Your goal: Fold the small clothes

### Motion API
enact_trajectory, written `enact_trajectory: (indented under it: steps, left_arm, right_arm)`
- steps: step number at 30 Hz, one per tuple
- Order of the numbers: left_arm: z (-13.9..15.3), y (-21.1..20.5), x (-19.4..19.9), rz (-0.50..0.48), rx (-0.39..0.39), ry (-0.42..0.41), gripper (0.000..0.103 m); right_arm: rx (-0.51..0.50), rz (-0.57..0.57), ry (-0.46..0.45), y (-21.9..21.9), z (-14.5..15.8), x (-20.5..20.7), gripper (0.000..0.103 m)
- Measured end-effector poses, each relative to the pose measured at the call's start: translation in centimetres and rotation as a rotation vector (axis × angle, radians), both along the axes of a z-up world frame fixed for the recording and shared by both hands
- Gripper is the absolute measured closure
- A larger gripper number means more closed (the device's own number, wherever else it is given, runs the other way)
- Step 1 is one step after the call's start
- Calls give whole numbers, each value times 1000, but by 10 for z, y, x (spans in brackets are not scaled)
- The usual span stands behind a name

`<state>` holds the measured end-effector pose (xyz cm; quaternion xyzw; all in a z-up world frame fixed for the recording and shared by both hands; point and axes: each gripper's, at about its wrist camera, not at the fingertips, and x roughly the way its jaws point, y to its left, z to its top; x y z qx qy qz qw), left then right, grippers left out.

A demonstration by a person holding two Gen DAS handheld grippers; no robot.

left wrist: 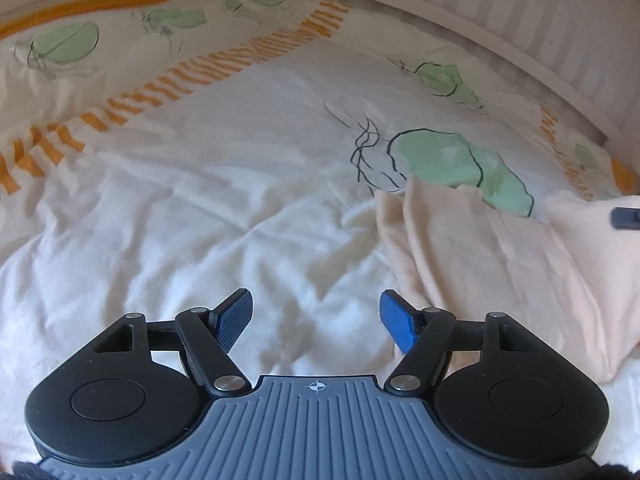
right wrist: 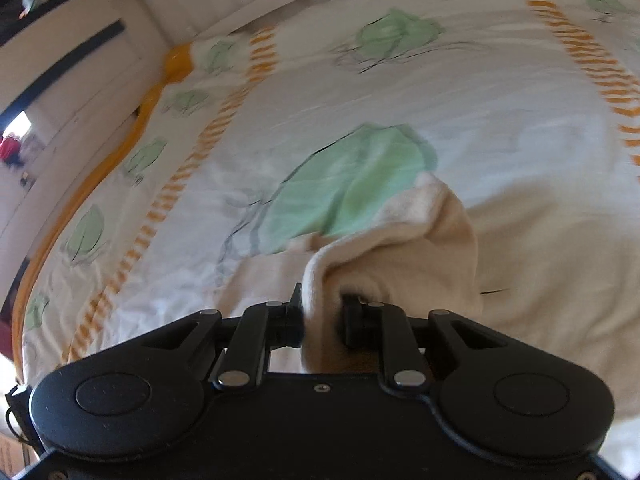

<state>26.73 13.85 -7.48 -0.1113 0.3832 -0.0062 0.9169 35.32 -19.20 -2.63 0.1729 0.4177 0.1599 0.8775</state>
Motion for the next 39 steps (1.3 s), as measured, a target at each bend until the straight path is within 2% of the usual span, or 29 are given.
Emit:
enact_trajectory:
  steps: [7,9,14,17,18,22,27,33,38,39]
  left_arm:
    - [9,14,-1,39,-25,-22,34]
    - [8,17,-1,48,-39,-18,34]
    - [5,25,2,64,-85,7,34]
    - [2,28,3,69,-103,22,34]
    - [1,28,3,69,-107,27,34]
    - [-4,31,4,82,-117,48,34]
    - [-5,30,4,87,-114,50,34]
    - [-6,29,4,82,-107,49,34]
    - [-5,29,4,81,-109,51,34]
    - [-4,29,4,79,-107,53,34]
  right_arm:
    - [-5,60,25,80,-23,2,76]
    - [-45,75,28,98,-29,0,76]
    - [-232,123,-12,136,-39,-8,74]
    - [-275,158,-13,151,-41,-11,63]
    - [-266,172,-13,154,-41,-12,58]
    - [-147,235,-38,158,-31,-16,58]
    - [-97,202,-108,141,-12,-27,58]
    - [-278,214,-210,125,-10,-63,57]
    - [-482,320,-321,138,-24,-111,42]
    - [-523,340,-347,143,-27,-120,36]
